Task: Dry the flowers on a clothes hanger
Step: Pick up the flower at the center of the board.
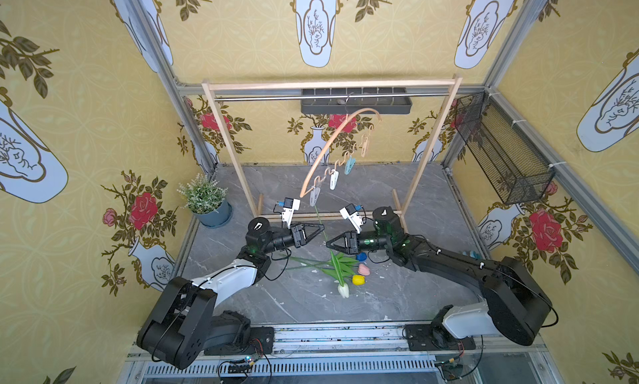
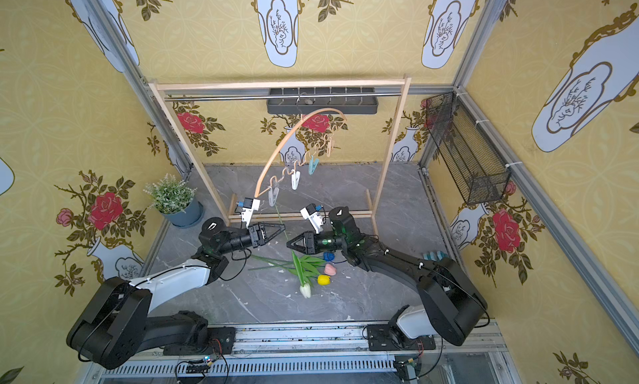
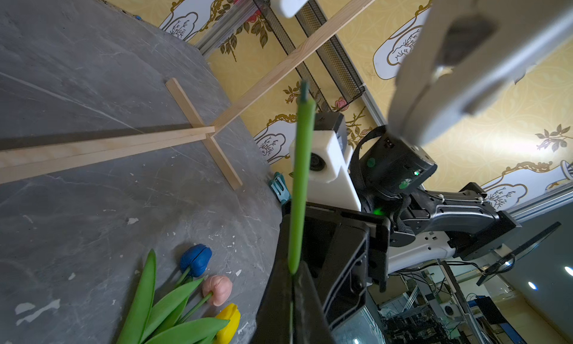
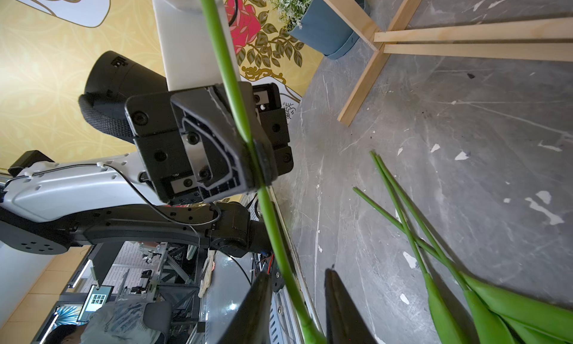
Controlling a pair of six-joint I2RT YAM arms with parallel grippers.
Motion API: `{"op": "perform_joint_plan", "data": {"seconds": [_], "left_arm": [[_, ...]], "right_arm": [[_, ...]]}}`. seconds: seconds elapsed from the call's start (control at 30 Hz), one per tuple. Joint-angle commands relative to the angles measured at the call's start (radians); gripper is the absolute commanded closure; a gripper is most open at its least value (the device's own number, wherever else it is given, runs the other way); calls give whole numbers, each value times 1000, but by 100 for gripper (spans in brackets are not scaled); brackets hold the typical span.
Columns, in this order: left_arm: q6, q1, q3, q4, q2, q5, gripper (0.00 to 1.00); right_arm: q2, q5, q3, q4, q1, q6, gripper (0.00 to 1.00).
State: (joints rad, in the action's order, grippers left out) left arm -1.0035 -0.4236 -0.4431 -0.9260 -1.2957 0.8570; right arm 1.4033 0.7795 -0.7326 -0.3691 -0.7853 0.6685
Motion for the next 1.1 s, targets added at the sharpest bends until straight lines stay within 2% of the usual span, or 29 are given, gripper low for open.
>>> {"op": "perform_joint_plan", "data": {"seconds": [0.0,0.17,0.27,0.3,0.37,0.47,0.57,0.9,0.97,1.0,1.07], "left_arm": [[12,-3,-9,-2,8,4,100],[32,-3,0,32,28,-7,100],[44,-4,3,53,37,-13,100],[47,-3,3,56,40,-13,100],[54,-4,0,68,41,-16,100],[54,-4,-2,69,39,-15,100],[54,-7,-3,72,39,-16,100],[62,-8,0,83,45,-33,100],[64,-7,1,82,41,-35,100],[66,-8,0,87,40,-40,98],[83,-7,-3,136,54,-74,71]], "right_arm": [[15,-11,-24,5,-13,-27,74],[10,-22,-24,8,-20,-31,87],[-10,-34,-13,13,-20,-32,87],[-14,-38,-11,18,-20,-32,85],[-24,-50,-7,33,-21,-32,70],[-38,-60,-2,35,-21,-33,66],[-38,-60,-2,30,-22,-30,71],[-15,-62,-14,27,-32,-34,98],[-21,-70,-13,39,-31,-39,100],[-24,-74,-13,46,-31,-43,100],[-38,-91,-11,81,-31,-53,100]]}}
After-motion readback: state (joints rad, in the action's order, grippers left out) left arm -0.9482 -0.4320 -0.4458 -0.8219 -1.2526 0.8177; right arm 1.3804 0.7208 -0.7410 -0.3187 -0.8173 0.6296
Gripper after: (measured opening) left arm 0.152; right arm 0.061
